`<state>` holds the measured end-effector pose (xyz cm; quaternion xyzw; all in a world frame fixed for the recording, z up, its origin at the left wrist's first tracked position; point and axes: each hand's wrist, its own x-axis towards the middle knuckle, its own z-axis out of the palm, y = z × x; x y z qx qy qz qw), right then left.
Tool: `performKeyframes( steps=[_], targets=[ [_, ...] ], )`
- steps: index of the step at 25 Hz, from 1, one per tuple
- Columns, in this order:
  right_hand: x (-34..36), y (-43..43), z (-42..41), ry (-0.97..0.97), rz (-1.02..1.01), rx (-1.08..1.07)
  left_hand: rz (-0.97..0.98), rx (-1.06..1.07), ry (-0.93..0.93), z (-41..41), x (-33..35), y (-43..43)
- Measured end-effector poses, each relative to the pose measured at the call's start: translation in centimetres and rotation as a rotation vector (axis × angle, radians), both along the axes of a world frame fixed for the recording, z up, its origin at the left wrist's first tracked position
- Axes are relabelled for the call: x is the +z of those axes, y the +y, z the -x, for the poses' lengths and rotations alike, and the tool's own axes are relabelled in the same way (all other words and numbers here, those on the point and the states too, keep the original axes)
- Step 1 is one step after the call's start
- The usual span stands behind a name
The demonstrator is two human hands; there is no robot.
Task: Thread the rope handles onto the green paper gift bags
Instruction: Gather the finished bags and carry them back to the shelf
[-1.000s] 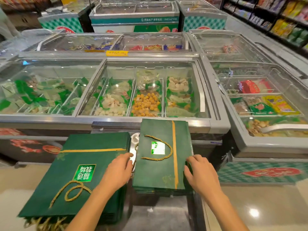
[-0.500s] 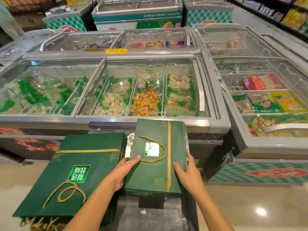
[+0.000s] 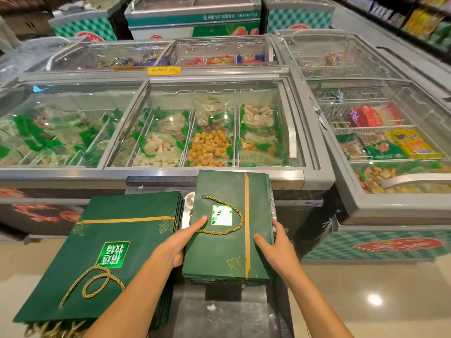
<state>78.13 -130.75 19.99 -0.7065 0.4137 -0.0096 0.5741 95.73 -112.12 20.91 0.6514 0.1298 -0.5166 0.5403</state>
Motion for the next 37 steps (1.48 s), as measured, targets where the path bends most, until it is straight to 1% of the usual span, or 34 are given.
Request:
performKeyframes(
  steps=[4,7,10,12,15,18,21,24,26,30,33,37],
  targets=[
    [-0.4,-0.1,0.1,-0.009,-0.02,-0.005,-0.019,-0.007,-0.009,-0.2,0.1,-0.4],
    [-0.3,0.0,0.3,-0.045,-0.036,-0.028,-0.028,-0.049,-0.058,-0.5,0.0,-0.6],
    [-0.6,-0.1,0.5,-0.089,-0.11,-0.077,-0.041,-0.096,-0.113,-0.6,0.5,-0.7],
    [-0.6,-0.2,0.8,-0.108,-0.165,-0.094,-0.011,-0.104,-0.108,-0.2,1.2,-1.1],
    [-0.4,-0.1,1.2,-0.144,-0.233,-0.096,0.051,-0.057,-0.096,0.4,1.4,-1.1],
    [-0.7,-0.3,1.7,-0.165,-0.318,-0.12,0.062,0.017,-0.14,1.2,1.5,-0.8],
    [-0.6,-0.7,2.1,-0.212,-0.472,-0.156,0.119,0.041,-0.196,2.4,2.4,-0.3],
    [0.2,-1.0,2.2,-0.26,-0.544,-0.136,0.148,0.058,-0.216,3.7,3.5,0.4],
    [0.6,-1.1,2.4,-0.284,-0.543,-0.108,0.186,0.048,-0.229,4.4,4.3,1.0],
    [2.5,-0.9,2.8,-0.341,-0.466,-0.077,0.175,0.068,-0.247,5.1,5.9,2.6],
    [4.4,0.0,2.1,-0.399,-0.463,-0.073,0.174,0.103,-0.269,5.6,8.0,3.9],
    [7.5,2.6,-0.2,-0.445,-0.485,0.001,0.197,0.106,-0.266,5.1,11.9,7.0]
  ],
)
